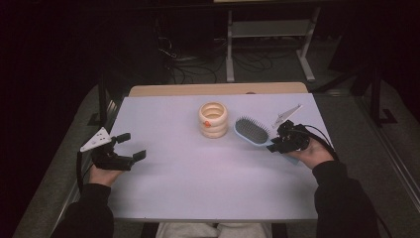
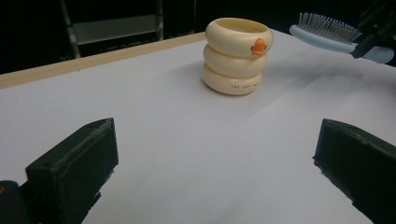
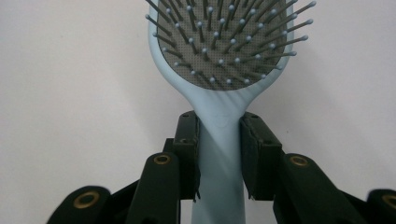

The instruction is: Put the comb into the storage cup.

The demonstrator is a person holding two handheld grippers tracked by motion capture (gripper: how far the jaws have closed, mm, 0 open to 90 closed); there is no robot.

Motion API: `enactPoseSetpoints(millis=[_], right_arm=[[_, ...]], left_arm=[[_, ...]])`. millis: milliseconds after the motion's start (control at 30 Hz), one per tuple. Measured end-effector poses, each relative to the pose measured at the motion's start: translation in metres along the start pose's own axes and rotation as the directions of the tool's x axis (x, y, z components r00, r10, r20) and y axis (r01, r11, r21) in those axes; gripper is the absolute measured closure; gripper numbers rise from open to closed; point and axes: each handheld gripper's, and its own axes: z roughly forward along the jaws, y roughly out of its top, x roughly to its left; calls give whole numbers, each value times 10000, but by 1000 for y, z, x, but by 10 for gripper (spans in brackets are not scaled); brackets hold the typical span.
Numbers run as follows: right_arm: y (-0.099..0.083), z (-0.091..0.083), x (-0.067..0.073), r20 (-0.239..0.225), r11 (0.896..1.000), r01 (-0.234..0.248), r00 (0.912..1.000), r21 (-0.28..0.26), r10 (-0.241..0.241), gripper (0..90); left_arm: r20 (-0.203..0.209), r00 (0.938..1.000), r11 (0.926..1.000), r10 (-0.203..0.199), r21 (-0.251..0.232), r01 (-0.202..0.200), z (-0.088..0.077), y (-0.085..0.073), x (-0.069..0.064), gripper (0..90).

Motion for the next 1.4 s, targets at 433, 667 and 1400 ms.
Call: enactPoseSetpoints(millis=[433,667,1400], right_arm=[[6,-15,9,-25,9971,78,10000,-756,-80,687],[11,-20,13,-70,9935,190,9998,-1125,-199,687],[29,-28,29,-231,9739,671,9970,-2169,-739,687]], left_arm=[[-15,10000,10000,-18,-43,18,0,0,0,0],[0,10000,10000,-24,-67,24,-1,1,-1,0],[181,9998,9993,-44,-361,50,0,5,-4,0]])
